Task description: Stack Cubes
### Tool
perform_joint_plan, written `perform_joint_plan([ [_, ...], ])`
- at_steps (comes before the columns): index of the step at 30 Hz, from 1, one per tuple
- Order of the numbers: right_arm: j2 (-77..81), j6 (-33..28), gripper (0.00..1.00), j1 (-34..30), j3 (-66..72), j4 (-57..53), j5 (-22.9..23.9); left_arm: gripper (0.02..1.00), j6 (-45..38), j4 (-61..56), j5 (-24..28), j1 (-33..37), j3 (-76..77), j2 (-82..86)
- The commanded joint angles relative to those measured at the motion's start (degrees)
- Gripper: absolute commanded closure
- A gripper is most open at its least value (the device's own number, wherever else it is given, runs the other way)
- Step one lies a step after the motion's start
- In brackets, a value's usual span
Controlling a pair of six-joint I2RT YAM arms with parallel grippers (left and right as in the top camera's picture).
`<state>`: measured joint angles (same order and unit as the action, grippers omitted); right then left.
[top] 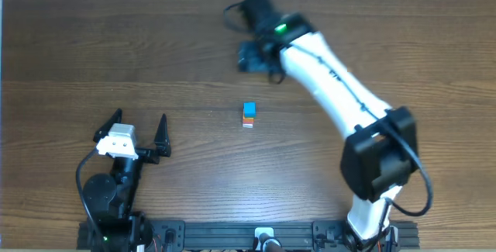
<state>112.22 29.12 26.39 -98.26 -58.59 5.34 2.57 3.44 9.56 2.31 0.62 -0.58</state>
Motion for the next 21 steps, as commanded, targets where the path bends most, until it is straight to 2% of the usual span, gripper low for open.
perform_joint_plan([
  [1, -1.42, -7.89, 0.009, -9.68, -0.85, -1.16, 4.17, 0.020, -0.81, 0.15, -0.26, -0.22, -0.28, 0.42],
  [8, -7.32, -18.62, 0.007, -19.28, 4.63, 0.04, 4.15, 0.020, -0.81, 0.15, -0.24, -0.22, -0.28, 0.42],
  [11, -14.14, -18.97, 0.007, -22.51, 12.68, 5.86, 3.15, 0.020, -0.81, 0.15, -0.24, -0.22, -0.28, 0.42],
  [16, -27.69, -19.96, 0.007, -28.26, 26.73, 13.31, -3.58, 0.020, -0.81, 0.15, -0.24, -0.22, -0.28, 0.42],
  [21, -43.41, -22.62, 0.009, -29.31, 40.68, 20.02, -3.82, 0.020, -0.81, 0.15, -0.24, -0.22, -0.28, 0.42],
])
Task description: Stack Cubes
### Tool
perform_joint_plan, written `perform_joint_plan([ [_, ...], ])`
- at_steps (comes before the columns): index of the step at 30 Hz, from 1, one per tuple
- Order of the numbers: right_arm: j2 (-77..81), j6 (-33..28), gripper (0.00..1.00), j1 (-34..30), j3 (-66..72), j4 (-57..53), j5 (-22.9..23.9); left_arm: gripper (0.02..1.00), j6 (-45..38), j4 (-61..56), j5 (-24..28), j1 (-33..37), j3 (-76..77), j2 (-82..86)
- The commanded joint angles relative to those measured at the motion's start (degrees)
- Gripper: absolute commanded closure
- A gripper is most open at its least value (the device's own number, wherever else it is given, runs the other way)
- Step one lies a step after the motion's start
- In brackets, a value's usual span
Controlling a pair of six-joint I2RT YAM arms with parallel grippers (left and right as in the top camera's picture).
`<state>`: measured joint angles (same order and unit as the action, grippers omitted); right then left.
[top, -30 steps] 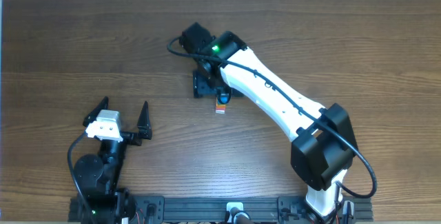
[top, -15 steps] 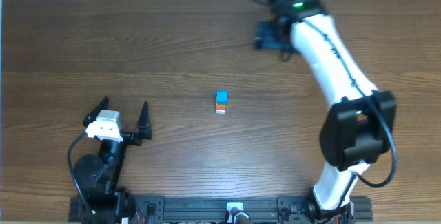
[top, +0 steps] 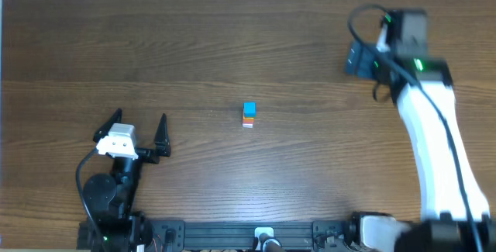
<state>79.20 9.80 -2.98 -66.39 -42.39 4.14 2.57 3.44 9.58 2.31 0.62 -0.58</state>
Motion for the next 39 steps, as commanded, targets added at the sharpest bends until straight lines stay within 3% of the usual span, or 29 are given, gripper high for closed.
perform_joint_plan([
  [1, -13.49, -3.50, 0.007, 0.07, 11.78, 5.75, -2.64, 0.020, -0.81, 0.15, -0.26, -0.22, -0.28, 0.42],
  [11, -46.03, -7.13, 0.007, 1.90, 41.03, 25.18, -6.75, 0.020, -0.81, 0.15, -0.28, -0.22, -0.28, 0.42],
  [18, -61.55, -7.15, 0.009, 6.01, 52.72, 30.27, -10.75, 0.020, -0.81, 0.15, -0.26, -0.22, -0.28, 0.42],
  [29, -69.51, -14.21, 0.009, 5.25, 66.20, 45.86, -10.36, 0.023, -0.81, 0.15, -0.28, -0.22, -0.28, 0.42],
  [35, -69.53, -14.82, 0.009, 4.02, 66.07, 48.70, -9.86, 0.020, -0.81, 0.15, -0.26, -0.22, -0.28, 0.42],
  [39, -69.64, -14.78, 0.009, 2.82, 66.10, 44.70, -9.68, 0.020, -0.81, 0.15, -0.26, -0.22, -0.28, 0.42],
])
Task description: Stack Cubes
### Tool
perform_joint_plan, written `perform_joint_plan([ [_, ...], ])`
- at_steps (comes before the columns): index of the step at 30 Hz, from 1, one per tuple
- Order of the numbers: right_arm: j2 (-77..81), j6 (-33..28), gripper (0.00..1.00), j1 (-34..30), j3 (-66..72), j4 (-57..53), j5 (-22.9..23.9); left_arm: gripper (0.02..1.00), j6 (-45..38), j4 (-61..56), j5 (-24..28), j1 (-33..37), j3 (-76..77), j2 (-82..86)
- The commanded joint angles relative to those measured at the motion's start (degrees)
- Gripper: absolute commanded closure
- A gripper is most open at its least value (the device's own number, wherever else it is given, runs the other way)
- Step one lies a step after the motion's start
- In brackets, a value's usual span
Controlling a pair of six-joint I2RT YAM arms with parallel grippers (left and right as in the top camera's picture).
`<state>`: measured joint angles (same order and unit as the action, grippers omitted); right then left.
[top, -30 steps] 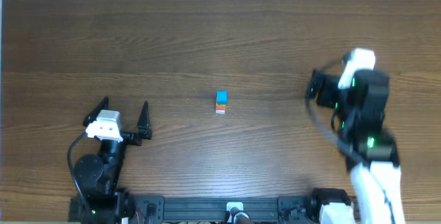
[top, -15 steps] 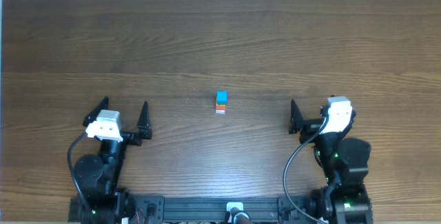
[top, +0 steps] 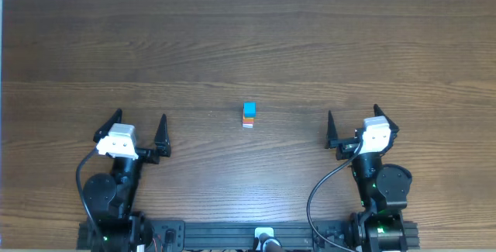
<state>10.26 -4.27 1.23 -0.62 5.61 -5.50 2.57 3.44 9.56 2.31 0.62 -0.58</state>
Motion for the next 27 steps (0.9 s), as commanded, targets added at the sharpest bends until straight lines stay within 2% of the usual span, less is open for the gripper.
perform_joint_plan([
  [1, -0.79, -0.70, 0.012, -1.62, 0.33, -4.76, -0.02, 0.020, -0.81, 0.15, -0.24, -0.22, -0.28, 0.42],
  [6, -3.43, -0.72, 0.007, -1.79, 0.33, -9.62, 0.74, 0.020, -0.81, 0.15, -0.24, -0.22, -0.28, 0.42],
  [11, -10.34, -0.72, 0.007, -1.90, 0.33, -9.31, 0.83, 0.020, -0.81, 0.15, -0.24, -0.22, -0.28, 0.42],
  [27, -9.88, -0.70, 0.007, -2.05, 0.33, -9.55, 0.83, 0.020, -0.81, 0.15, -0.24, -0.22, -0.28, 0.42],
])
